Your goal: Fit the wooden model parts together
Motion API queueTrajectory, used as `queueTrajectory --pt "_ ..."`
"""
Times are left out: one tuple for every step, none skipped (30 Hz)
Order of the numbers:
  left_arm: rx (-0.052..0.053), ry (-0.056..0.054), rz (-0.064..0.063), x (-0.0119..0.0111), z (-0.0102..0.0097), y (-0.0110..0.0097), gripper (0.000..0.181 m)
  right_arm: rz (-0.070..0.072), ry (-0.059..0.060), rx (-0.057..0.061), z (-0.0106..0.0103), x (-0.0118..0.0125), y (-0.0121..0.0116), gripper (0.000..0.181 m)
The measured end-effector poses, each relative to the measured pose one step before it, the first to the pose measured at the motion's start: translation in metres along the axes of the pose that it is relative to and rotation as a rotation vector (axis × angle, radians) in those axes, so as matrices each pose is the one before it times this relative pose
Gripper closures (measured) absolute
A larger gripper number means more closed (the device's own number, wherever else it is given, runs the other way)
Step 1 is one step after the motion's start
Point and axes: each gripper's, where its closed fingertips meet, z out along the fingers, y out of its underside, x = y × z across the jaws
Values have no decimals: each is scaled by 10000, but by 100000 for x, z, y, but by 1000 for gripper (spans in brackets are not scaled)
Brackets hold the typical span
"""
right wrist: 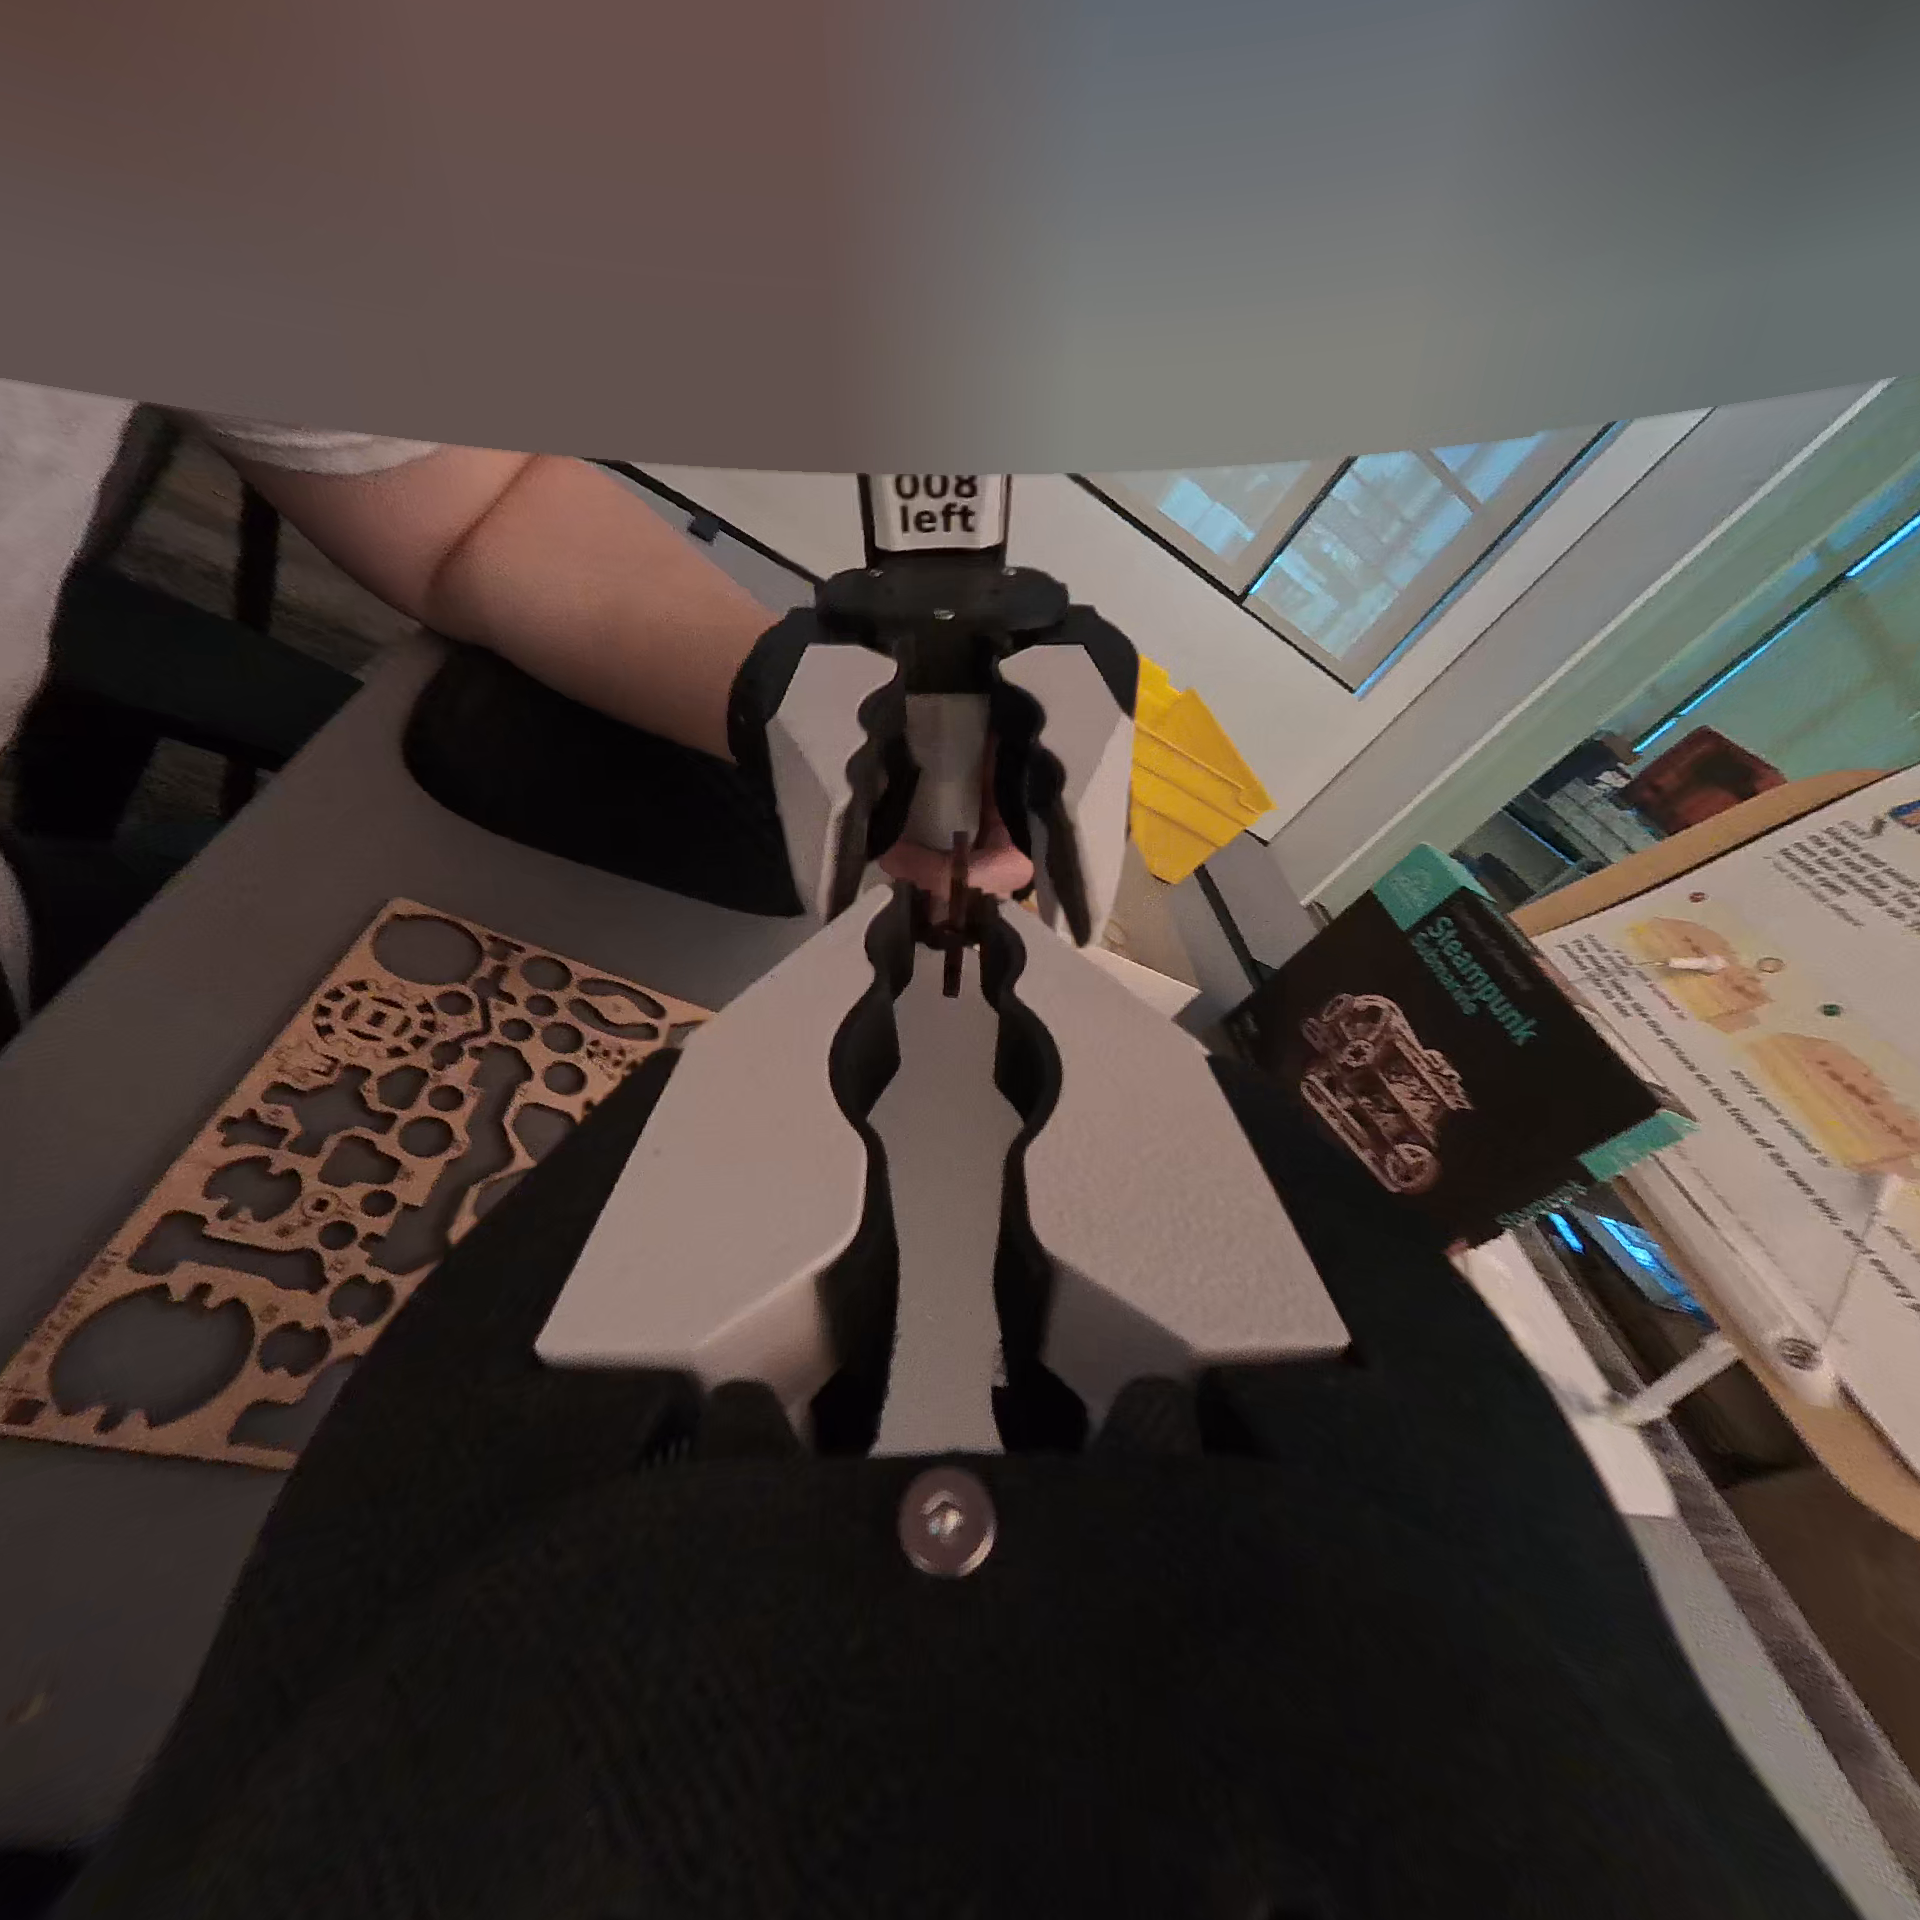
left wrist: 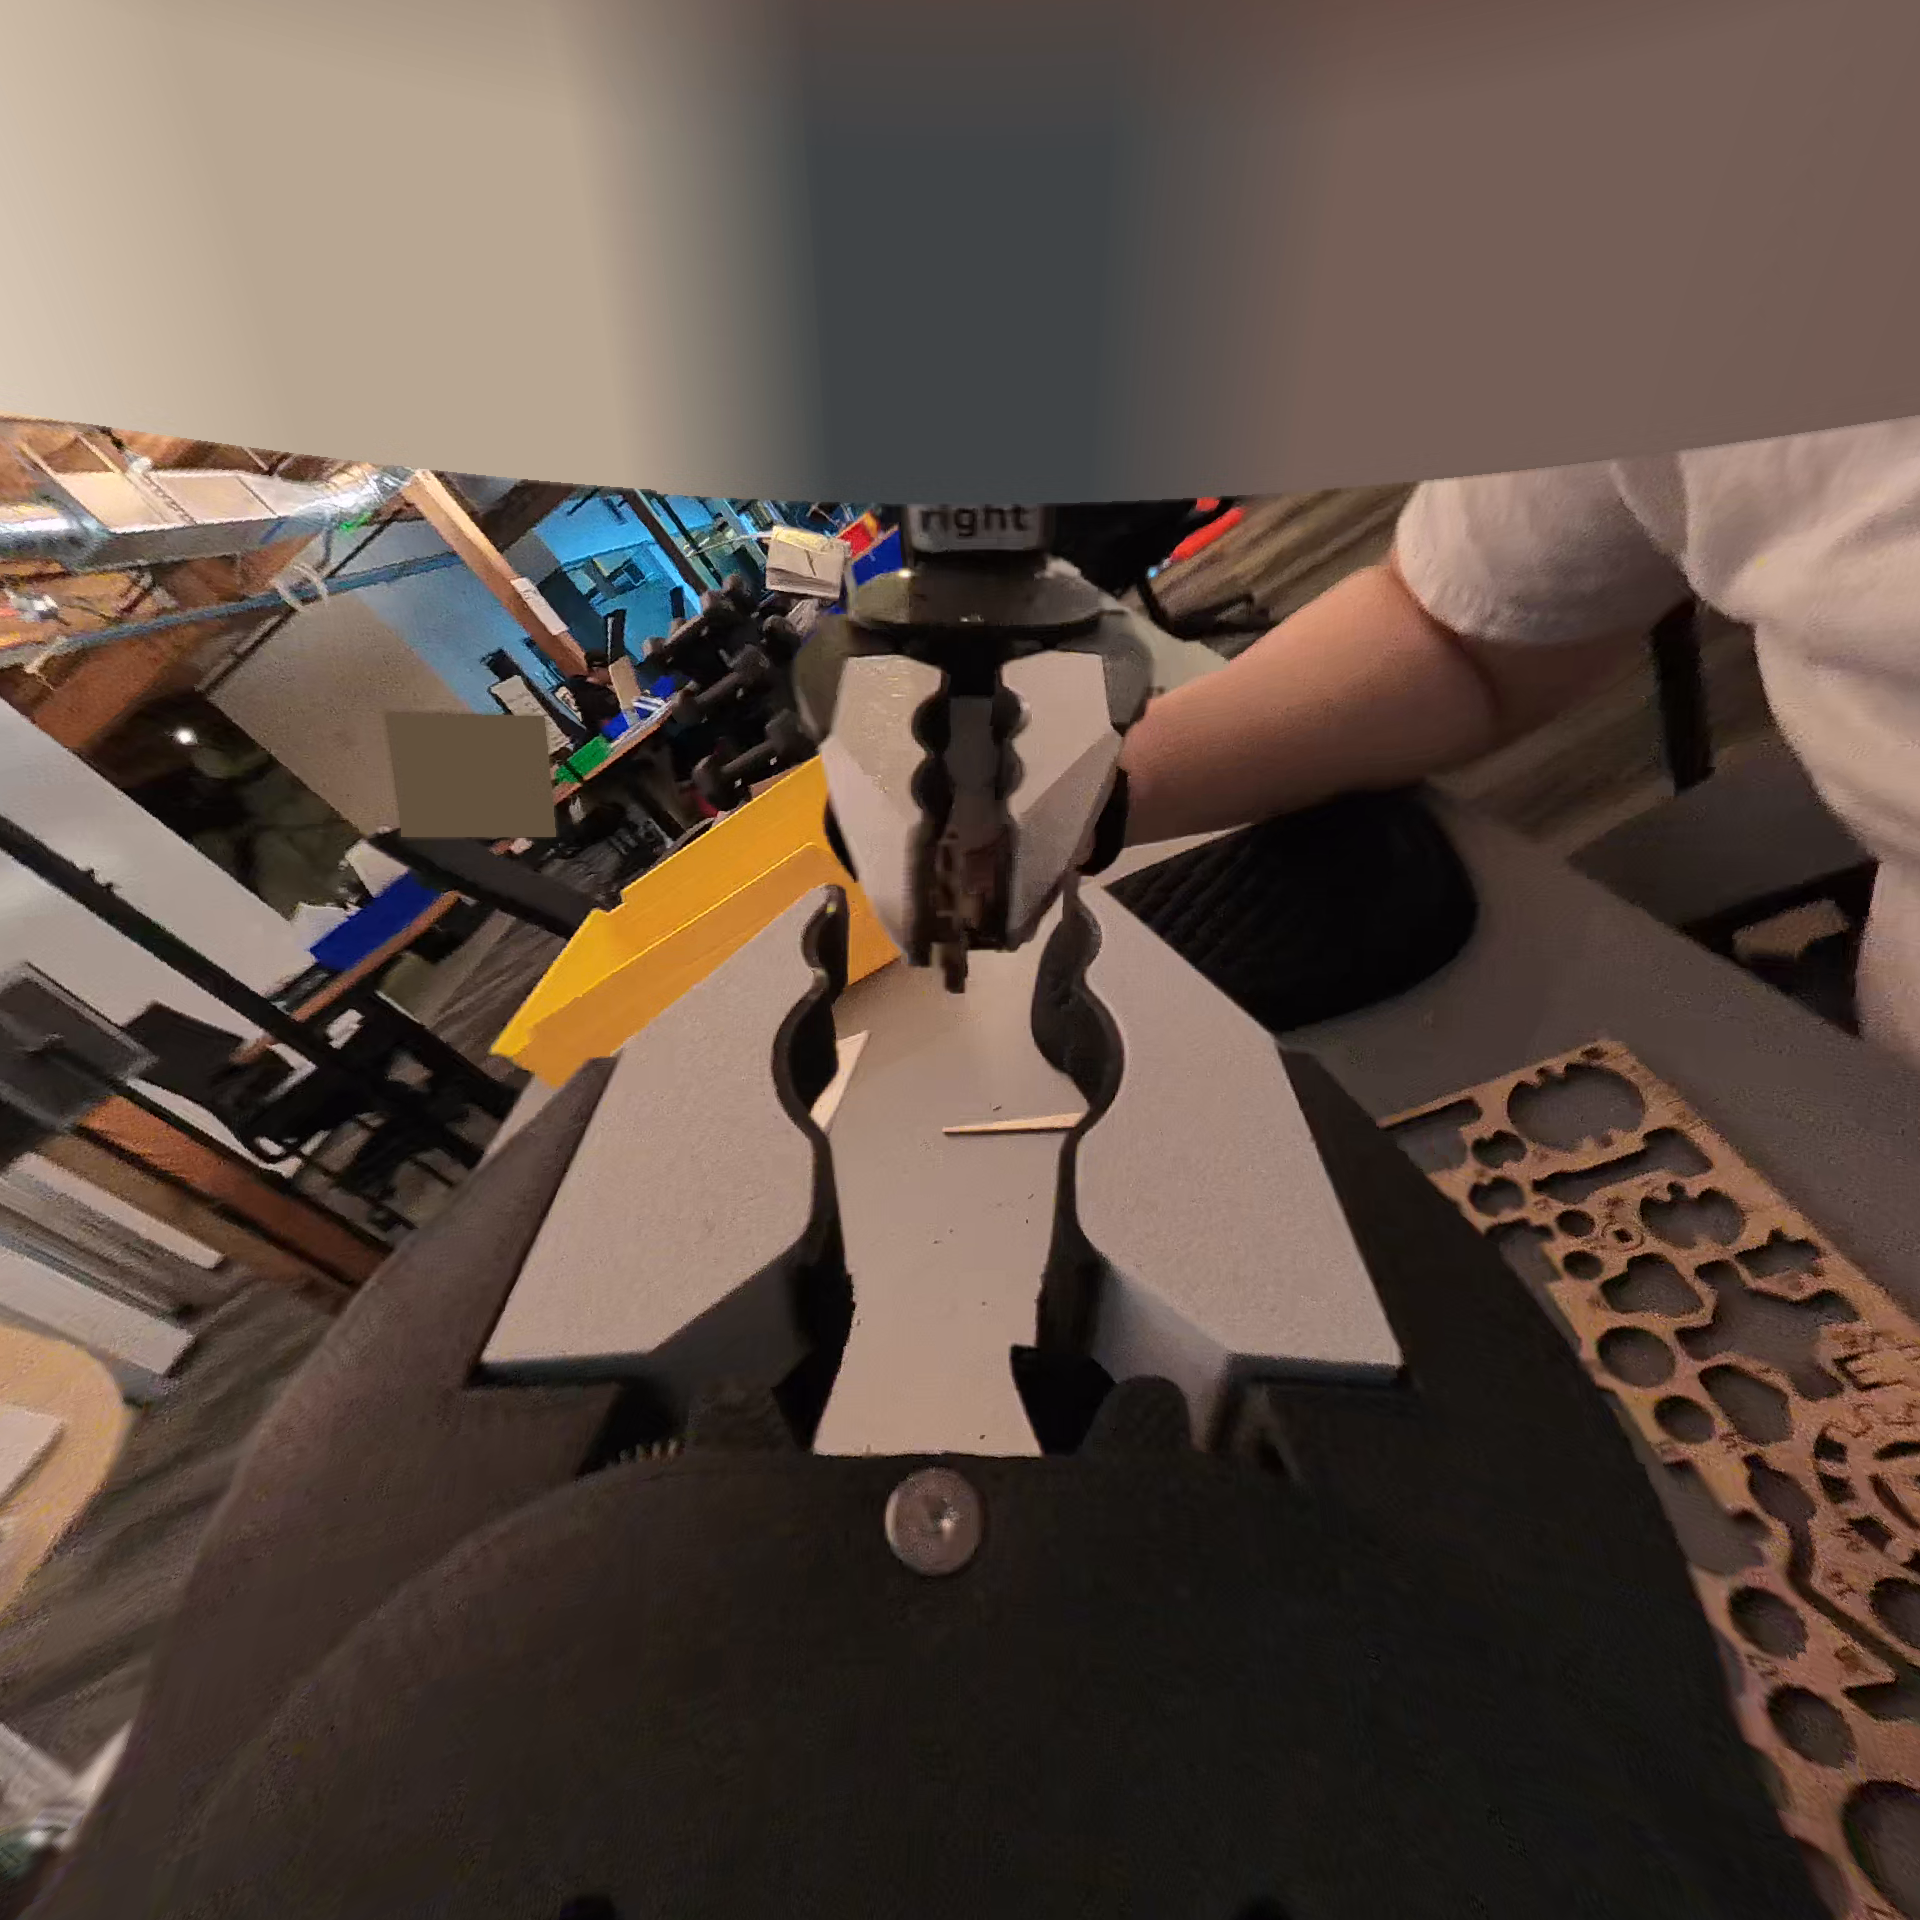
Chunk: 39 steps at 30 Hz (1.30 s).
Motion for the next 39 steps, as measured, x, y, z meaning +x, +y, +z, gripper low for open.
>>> queueTrajectory --pt "-122 -23 339 311 210 17 144 142 -18 109 78 -65 -128 171" --pt "-94 -143 266 26 123 -40 145 58 32 157 29 -6 -185 172" --pt "-73 -106 142 -96 23 -61 145 69 49 93 1 73 -106 171" --pt "-25 -48 0 -84 -2 -102 145 118 34 46 -27 97 -76 172" --pt "83 -17 -103 -42 -3 -173 145 144 -12 125 -27 23 -204 171" --pt "121 0 -118 12 -10 -181 145 150 -45 131 -20 -56 -210 171" --pt "48 29 -114 12 -31 -53 146 76 -21 14 28 -41 -43 171" --pt "-14 29 -132 -24 -14 43 146 -7 72 -49 28 68 69 170" --pt "7 41 -194 -24 -15 27 146 16 81 12 15 72 13 171" --pt "8 47 -222 -69 -20 20 147 82 76 -26 25 115 36 171" --pt "8 50 -189 -71 -31 39 147 46 68 -36 30 96 55 170" --pt "35 1 -92 -61 -11 2 147 -62 131 29 9 117 -8 170" --pt "41 -30 22 -25 -23 -7 147 -62 107 21 32 58 -22 171" --pt "16 -49 93 -36 -26 24 147 -62 72 -62 49 48 22 170" --pt "-40 -97 177 -97 -36 61 146 -120 74 -44 37 86 50 171" --pt "-53 -100 269 -40 -35 30 146 -4 -46 72 8 39 -21 171" --pt "-114 -157 281 -91 25 119 145 56 -43 13 -51 56 91 171" --pt "-93 -130 261 -90 -4 80 146 -279 162 -65 -115 198 122 171" --pt "-18 -45 199 -22 -83 -12 148 -530 125 -109 -159 65 38 171" --pt "57 -31 78 -114 -193 -112 152 -498 167 -144 -170 124 -1 171" --pt "112 46 -11 -135 -293 -197 156 -343 120 -130 -129 119 -41 171" --pt "138 113 -66 -86 -329 -249 164 -175 -32 -123 -127 -20 -34 171" --pt "160 -28 -58 -283 -325 -289 176 -127 0 -12 -182 74 -108 171" --pt "159 -179 47 -430 -296 -288 180 55 -20 55 -142 99 -129 172" --pt "80 -167 104 -331 -167 -165 180 221 -263 25 -52 -162 -39 172" --pt "-48 94 83 141 31 -5 176 213 -96 62 -41 11 -58 172" --pt "-243 233 88 414 176 266 172 100 141 165 -74 257 -164 172" --pt "-284 162 146 361 216 313 171 105 -36 175 -70 -10 -172 172" --pt "-187 54 162 247 201 194 171 128 -149 57 20 -164 -46 172" --pt "-143 -207 172 -147 172 137 172 53 -155 0 68 -219 11 172" --pt "-68 -206 178 -164 95 15 179 -33 -23 -53 105 -94 110 172" --pt "46 60 84 188 7 -119 181 -41 -19 -52 71 -82 132 171" --pt "13 88 -10 106 -24 -23 181 64 -83 33 13 -84 -16 171" --pt "-11 76 -82 17 -42 43 181 173 -64 -51 42 12 89 171" --pt "20 -1 -102 -95 -48 30 181 104 -100 -62 15 -50 108 168" --pt "22 -110 -71 -253 -78 51 181 -47 1 -30 -96 67 7 163" --pt "-1 -42 -26 -136 -75 86 181 -153 75 72 -242 152 -186 162" --pt "-20 38 -7 1 -48 77 181 -146 5 172 -279 36 -383 164" --pt "6 29 -9 21 -21 1 181 -76 97 103 -214 184 -239 168"
